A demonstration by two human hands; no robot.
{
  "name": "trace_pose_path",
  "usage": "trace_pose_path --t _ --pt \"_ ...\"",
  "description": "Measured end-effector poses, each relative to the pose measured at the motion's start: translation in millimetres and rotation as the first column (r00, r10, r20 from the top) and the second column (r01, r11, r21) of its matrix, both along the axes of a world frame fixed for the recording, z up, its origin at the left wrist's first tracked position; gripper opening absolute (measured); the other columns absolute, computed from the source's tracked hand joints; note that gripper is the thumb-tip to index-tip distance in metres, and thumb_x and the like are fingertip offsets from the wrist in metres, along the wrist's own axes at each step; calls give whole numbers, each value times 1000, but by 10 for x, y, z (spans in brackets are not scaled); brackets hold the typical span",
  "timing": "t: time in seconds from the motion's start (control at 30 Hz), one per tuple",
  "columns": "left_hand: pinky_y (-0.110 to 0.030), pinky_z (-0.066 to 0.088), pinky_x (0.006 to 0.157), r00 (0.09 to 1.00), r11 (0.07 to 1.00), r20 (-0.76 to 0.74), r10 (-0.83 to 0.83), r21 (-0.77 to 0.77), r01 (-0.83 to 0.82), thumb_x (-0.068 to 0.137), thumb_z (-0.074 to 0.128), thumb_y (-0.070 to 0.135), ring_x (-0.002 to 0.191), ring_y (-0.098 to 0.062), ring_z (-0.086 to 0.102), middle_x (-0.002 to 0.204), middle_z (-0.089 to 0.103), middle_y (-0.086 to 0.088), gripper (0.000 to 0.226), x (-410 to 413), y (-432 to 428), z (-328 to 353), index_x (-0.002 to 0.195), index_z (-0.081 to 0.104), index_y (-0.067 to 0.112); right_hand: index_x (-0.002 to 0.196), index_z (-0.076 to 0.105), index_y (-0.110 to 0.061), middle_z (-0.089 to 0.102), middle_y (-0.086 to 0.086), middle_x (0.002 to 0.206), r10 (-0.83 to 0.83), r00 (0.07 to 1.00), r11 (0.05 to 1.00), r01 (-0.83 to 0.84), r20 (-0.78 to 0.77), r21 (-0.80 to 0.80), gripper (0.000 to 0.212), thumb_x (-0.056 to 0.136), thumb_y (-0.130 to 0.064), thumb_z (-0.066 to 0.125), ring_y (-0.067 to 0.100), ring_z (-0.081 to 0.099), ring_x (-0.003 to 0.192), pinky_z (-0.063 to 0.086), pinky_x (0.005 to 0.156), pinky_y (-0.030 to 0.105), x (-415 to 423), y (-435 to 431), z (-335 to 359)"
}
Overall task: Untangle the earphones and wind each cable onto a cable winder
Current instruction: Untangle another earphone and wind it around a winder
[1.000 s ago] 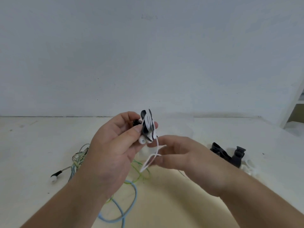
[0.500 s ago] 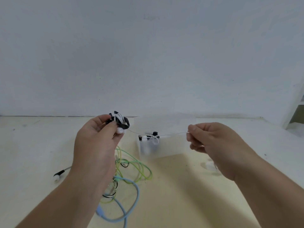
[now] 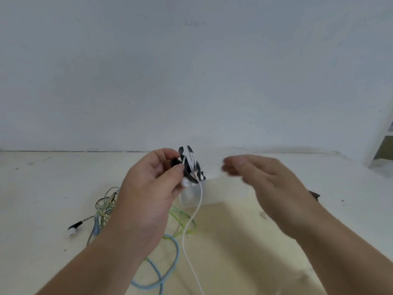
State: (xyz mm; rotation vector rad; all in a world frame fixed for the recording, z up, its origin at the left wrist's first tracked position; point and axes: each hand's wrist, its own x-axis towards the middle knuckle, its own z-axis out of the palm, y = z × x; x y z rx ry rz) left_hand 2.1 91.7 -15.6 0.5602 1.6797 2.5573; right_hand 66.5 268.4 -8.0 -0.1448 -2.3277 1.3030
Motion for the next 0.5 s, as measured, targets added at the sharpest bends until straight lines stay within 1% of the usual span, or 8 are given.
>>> trace_pose_path --t 0.07,0.13,0.2,0.27,0.33,0.37,0.43,0.5 --pt "-41 53 88 999 999 -38 -22 -36 20 87 61 -8 92 -30 68 92 72 -17 29 28 8 -18 78 70 19 95 77 -20 77 -5 99 287 950 924 -241 121 -298 38 83 -50 58 10 71 100 46 104 38 3 -119 -46" --pt "-42 54 88 998 998 -54 -35 -47 33 89 58 -8 93 -31 69 94 73 -17 31 31 8 -35 80 70 19 102 75 -11 77 7 102 456 872 845 -360 180 -395 38 80 -39 61 21 72 101 49 103 35 -8 -186 -116" --pt "-47 53 91 996 998 -78 -37 -59 32 85 62 -3 94 -33 68 95 73 -17 31 23 7 -44 76 72 26 106 71 1 75 17 97 553 817 773 -431 161 -465 32 84 -21 65 29 72 94 54 94 31 -2 -236 -134" --pt "-50 51 93 996 998 -91 -11 -69 5 76 63 8 95 -36 67 95 72 -19 23 20 10 -49 75 73 29 99 69 7 70 15 73 560 818 755 -437 134 -489 19 90 -9 66 28 68 72 57 79 34 10 -247 -133" --pt "-52 51 94 991 994 -129 26 -106 -40 75 64 12 96 -38 67 96 72 -18 18 19 12 -62 79 71 28 91 72 1 54 3 54 507 848 812 -408 156 -418 20 97 -12 59 21 55 53 53 82 50 6 -225 -140" --pt "-51 51 93 987 989 -154 39 -136 -61 77 66 11 95 -36 68 96 73 -15 15 15 10 -74 82 70 25 89 73 -2 47 -1 51 497 851 829 -408 170 -383 23 99 -14 56 18 49 49 51 87 54 2 -218 -138" --pt "-45 54 86 976 973 -215 48 -210 -95 87 67 2 89 -28 70 94 75 -8 19 9 7 -100 88 67 20 91 74 -3 40 -3 52 508 840 830 -418 192 -370 26 101 -16 54 16 43 48 53 90 50 2 -202 -132" --pt "-28 53 78 959 954 -279 53 -270 -131 90 63 -3 79 -15 69 90 75 1 23 23 5 -106 92 65 20 93 74 -3 39 -3 53 524 825 824 -429 210 -371 26 101 -17 53 16 42 49 54 89 44 16 -190 -118"
